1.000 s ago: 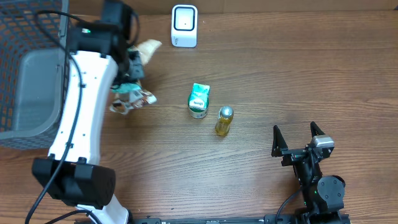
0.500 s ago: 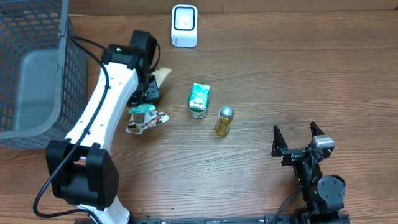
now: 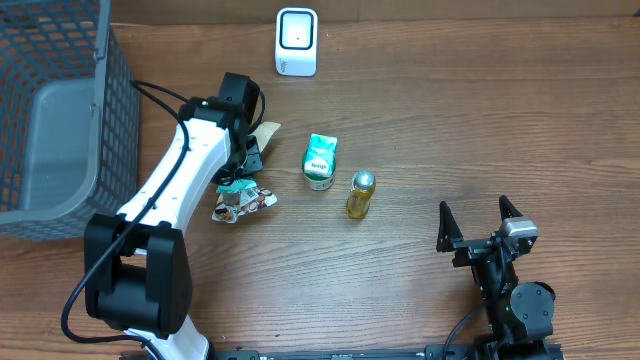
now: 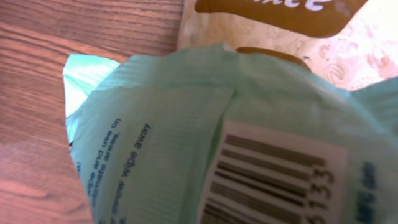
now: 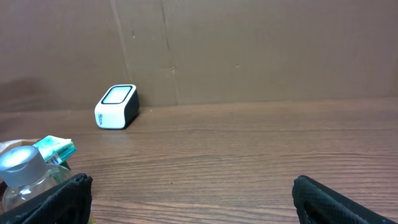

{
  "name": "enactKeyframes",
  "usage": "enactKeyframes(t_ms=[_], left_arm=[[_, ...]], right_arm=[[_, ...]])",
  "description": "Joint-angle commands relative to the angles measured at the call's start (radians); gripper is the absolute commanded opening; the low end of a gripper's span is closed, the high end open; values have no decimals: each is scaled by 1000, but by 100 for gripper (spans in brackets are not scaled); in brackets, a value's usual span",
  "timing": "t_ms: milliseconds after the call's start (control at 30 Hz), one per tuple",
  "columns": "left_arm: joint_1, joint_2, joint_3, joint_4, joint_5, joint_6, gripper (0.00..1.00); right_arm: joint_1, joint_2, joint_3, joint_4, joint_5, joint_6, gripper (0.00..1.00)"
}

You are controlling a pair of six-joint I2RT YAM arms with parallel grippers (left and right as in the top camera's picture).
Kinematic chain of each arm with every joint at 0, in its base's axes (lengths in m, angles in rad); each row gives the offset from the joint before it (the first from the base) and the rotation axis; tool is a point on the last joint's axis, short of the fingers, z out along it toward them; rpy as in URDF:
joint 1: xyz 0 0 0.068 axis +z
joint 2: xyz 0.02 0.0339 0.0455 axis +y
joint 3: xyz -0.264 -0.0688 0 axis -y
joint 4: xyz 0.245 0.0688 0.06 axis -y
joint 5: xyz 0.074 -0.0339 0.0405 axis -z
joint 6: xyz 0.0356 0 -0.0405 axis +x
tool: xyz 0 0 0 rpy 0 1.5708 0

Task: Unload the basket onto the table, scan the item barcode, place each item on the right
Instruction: 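Carry the wipes pack toward the scanner and lower it to the table, then open the left gripper and raise it away from the wipes pack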

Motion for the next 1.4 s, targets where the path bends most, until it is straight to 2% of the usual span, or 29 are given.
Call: enactKeyframes(t_ms=[0,267,333,433,500,567,633,733,900,1167,1367], left_arm=[[-20,-12,-44,46,-21,-21,21],[-59,-12,-142,187,-25,-21,22],[-63,-12,-156,206,-24,-21,26],[-66,-12,-165,216,-24,-21,41],[-66,-12,-165,215,-21,-21,61],[-66,-12,-165,214,-21,-20,75],[-66,-12,-165,211,-21,-12,84],[-64,-14,-151,199,-20,-12,90],[-36,-14,3,78,-21,14,93],[59,-14,373,-109,-5,48,100],[130,-13,429,-128,-6,52,100]], right_arm=[[-6,-10,-11,3,-2,-4,100],[-6,-10,-11,3,-2,-3,100],[-6,-10,-11,3,-2,-4,100],[-6,-10,-11,3,-2,-4,100],[-6,-10,-11,3,-2,-3,100],[-6,-10,-11,3,-2,-4,100],[-6,-10,-11,3,-2,-3,100],[-6,-10,-11,3,-2,-4,100],[-6,-10,-11,3,-2,-3,100],[-6,-10,-11,3,-2,-4,100],[-6,-10,-11,3,-2,-3,100]])
